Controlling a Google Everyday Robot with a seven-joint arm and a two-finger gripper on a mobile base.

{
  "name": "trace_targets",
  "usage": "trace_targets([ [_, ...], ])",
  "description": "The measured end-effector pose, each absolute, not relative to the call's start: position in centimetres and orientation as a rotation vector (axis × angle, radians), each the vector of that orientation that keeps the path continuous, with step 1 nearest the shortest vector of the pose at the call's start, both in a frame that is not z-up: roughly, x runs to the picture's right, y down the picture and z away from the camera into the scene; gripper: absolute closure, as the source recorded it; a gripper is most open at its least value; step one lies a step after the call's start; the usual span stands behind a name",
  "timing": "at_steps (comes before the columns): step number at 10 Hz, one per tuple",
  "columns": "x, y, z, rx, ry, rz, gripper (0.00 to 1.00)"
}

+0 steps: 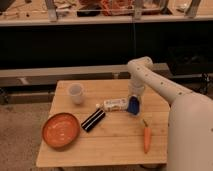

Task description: Place the white sponge in the ceramic bowl

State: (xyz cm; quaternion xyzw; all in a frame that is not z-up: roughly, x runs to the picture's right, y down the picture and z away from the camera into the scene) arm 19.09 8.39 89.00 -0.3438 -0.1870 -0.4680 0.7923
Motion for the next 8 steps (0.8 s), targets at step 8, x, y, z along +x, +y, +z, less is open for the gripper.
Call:
trace_targets([
  [8, 13.6, 7.7, 86.4, -0.724, -0.411, -1.171, 1.00],
])
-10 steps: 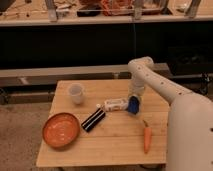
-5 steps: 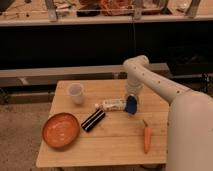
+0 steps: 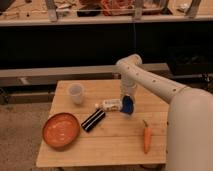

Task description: Place the white sponge in the ceramic bowl

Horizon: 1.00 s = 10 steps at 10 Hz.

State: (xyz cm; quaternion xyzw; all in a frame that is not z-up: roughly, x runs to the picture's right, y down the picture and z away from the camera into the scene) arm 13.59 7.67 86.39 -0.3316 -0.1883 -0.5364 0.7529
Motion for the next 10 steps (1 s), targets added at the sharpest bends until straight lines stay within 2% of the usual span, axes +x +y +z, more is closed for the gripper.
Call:
trace_targets([
  [10, 2.6, 7.8, 82.1, -0.694, -0.397, -1.402, 1.00],
])
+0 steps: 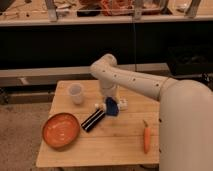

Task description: Place the white sponge in the ceramic bowl

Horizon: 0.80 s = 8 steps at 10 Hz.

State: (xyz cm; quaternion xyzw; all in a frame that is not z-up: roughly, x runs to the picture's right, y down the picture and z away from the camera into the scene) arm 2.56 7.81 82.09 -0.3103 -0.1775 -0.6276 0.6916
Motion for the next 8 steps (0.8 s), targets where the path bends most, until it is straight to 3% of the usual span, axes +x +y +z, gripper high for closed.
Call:
trace_targets([
  [8, -6.3, 9.0, 79.9, -0.650, -0.394, -1.577, 1.00],
])
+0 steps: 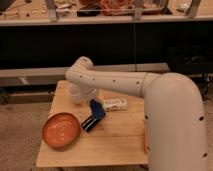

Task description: Place the white sponge in the ceramic bowl

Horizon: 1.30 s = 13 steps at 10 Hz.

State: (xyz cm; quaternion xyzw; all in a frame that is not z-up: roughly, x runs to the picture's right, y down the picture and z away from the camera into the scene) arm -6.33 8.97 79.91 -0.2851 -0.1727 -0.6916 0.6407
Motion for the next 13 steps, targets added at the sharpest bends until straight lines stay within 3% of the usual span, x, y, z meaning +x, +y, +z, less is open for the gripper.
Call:
trace_targets([
  [13, -12.9, 12.7, 78.8, -0.555, -0.416, -1.764, 1.00],
])
